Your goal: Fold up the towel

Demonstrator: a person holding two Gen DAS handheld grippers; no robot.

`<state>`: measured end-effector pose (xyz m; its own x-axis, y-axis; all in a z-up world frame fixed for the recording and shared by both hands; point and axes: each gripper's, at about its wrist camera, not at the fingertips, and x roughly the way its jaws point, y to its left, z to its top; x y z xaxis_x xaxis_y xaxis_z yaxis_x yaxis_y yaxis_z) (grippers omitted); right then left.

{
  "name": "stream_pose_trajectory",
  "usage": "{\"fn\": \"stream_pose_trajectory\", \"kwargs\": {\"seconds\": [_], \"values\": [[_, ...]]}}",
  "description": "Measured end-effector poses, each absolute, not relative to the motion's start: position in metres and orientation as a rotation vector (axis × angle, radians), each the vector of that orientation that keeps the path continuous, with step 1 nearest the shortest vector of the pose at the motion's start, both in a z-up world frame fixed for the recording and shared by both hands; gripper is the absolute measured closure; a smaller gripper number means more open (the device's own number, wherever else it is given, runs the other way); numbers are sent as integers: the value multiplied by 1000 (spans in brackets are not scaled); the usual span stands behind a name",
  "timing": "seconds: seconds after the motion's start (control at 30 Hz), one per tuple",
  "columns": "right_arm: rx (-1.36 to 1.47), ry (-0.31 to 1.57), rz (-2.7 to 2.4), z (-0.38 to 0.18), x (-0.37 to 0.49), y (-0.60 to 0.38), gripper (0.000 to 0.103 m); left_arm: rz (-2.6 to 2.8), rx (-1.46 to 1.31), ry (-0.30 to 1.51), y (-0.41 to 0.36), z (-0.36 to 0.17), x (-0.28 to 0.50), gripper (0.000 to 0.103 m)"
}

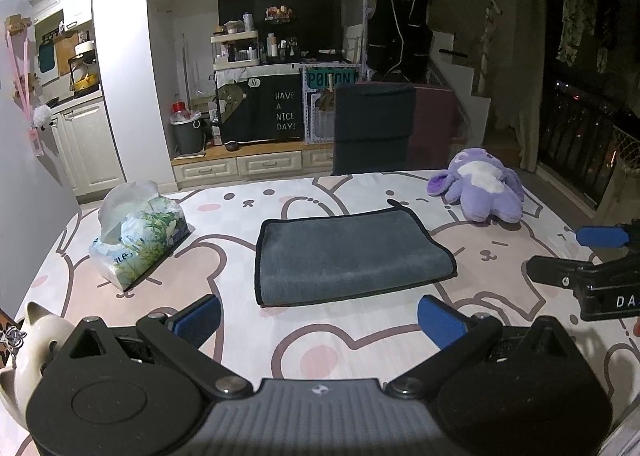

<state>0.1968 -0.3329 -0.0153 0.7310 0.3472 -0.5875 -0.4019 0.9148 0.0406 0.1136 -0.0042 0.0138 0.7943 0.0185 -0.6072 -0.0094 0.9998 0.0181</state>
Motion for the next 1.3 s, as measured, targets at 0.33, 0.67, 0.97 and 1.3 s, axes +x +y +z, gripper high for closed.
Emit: {"fn": "stream_pose_trajectory", "kwargs": {"seconds": [0.33, 0.67, 0.97, 1.3], "values": [[-126, 611, 432, -11, 179, -336, 0, -6, 14, 647, -7, 13, 97, 0], [-143, 596, 445, -8, 162, -339, 0, -34, -6, 641, -6, 14, 86, 0], [-118, 614, 460, -8, 152, -344, 0, -42, -1, 634, -10, 10, 73, 0], [-136, 606, 440, -8, 137, -347, 0, -38, 4, 616, -11, 7, 58, 0]]}}
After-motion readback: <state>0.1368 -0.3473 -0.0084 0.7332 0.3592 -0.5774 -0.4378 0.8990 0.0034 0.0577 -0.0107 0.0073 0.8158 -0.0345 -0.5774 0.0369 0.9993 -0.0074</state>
